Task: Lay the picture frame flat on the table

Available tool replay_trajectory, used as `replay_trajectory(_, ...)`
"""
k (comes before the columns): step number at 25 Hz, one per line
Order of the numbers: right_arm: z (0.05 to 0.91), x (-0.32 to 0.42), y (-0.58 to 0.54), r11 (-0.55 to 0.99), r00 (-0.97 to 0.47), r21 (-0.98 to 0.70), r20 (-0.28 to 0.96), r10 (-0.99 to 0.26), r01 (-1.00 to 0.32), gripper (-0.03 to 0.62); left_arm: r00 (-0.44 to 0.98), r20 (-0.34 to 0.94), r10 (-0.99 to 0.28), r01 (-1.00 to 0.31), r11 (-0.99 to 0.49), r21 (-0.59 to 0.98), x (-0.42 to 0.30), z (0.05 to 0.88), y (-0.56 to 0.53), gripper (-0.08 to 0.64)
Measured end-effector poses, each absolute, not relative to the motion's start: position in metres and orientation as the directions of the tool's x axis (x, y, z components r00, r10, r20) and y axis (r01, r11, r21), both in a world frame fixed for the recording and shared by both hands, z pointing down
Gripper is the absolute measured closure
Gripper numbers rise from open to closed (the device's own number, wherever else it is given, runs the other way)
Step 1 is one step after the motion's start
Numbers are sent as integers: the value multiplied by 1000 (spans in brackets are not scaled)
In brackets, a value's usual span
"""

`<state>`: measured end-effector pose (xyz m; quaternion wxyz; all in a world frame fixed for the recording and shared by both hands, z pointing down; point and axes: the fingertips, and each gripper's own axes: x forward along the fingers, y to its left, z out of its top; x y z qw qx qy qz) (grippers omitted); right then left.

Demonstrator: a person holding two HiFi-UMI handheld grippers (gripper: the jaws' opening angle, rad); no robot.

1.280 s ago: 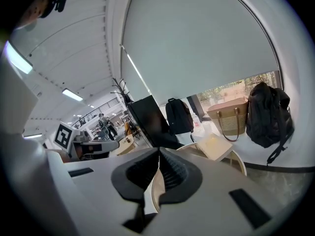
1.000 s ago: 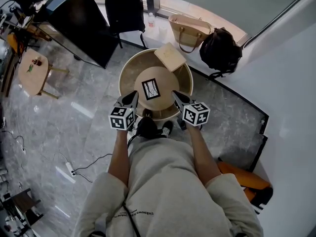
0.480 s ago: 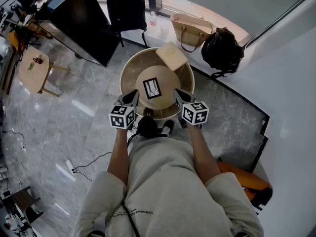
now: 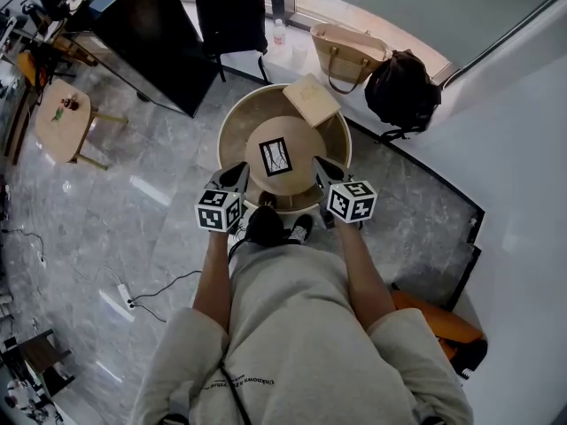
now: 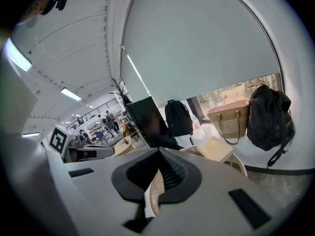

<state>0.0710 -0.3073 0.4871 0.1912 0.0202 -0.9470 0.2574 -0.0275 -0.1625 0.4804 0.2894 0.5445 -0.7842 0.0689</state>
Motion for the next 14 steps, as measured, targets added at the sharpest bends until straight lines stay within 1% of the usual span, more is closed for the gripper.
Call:
replay_trajectory(5,488,68,-303,864,-925,-485,375,67,-134,560,-251,532,-809,-886,413,210,-29,482,-156,538)
replay_trajectory(14,505,60,-277,846,-894,-524,419,160,-94,560,-256,540,-802,-877,428,219,-25,487,-134,538)
